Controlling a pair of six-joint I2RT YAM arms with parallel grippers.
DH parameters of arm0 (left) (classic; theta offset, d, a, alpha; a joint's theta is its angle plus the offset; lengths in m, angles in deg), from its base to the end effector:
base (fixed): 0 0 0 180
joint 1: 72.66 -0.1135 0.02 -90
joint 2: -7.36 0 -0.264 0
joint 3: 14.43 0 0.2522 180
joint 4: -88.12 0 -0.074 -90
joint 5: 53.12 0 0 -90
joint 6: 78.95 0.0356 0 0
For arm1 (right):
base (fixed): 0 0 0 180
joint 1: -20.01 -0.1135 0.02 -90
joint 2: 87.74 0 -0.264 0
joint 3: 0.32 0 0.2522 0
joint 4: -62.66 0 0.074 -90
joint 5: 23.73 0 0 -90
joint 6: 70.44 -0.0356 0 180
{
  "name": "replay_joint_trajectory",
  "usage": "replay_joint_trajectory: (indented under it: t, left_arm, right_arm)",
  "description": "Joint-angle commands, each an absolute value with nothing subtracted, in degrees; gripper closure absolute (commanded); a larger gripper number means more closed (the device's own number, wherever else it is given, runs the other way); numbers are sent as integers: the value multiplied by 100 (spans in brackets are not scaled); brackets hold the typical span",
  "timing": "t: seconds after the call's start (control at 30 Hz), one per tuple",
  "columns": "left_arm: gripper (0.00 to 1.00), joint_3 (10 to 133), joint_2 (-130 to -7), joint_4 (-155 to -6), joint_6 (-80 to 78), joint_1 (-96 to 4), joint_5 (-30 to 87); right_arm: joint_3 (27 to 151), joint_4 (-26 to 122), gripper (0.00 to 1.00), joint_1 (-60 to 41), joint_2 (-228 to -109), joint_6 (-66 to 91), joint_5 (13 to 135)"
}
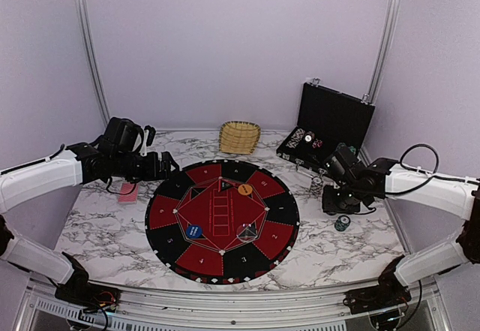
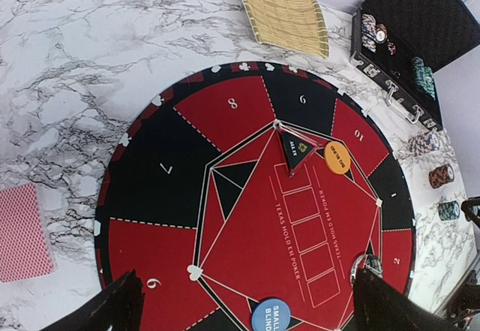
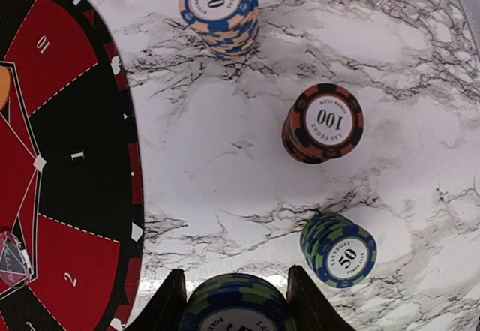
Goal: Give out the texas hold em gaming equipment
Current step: Place the poker chips pile in the dealer area.
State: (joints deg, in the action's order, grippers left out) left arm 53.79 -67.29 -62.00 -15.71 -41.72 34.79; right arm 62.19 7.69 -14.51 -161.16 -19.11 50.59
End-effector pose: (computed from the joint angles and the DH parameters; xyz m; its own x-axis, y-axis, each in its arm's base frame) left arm 0.2472 -0.1497 0.2750 -0.6962 -0.1073 -0.7098 0.2526 0.8889 -0.3821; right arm 0.2004 0.1261 0.2200 -0.8712 0.1309 -0.4732 0.1149 0.9914 0.0627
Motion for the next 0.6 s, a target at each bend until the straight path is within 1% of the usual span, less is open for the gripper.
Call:
replay_joint_trajectory:
  t: [0.0,0.57]
  left_arm:
    - [1,5313,-6589,-6267,-1593,-4225,3442]
    - [1,5248,-6623,-6298,-1628,-4267,3418]
  right_arm:
    - [6561,842,63,-1744,-16296,-2077,4962]
    - [7162,1207,63,-2656,-17168,-1997,4877]
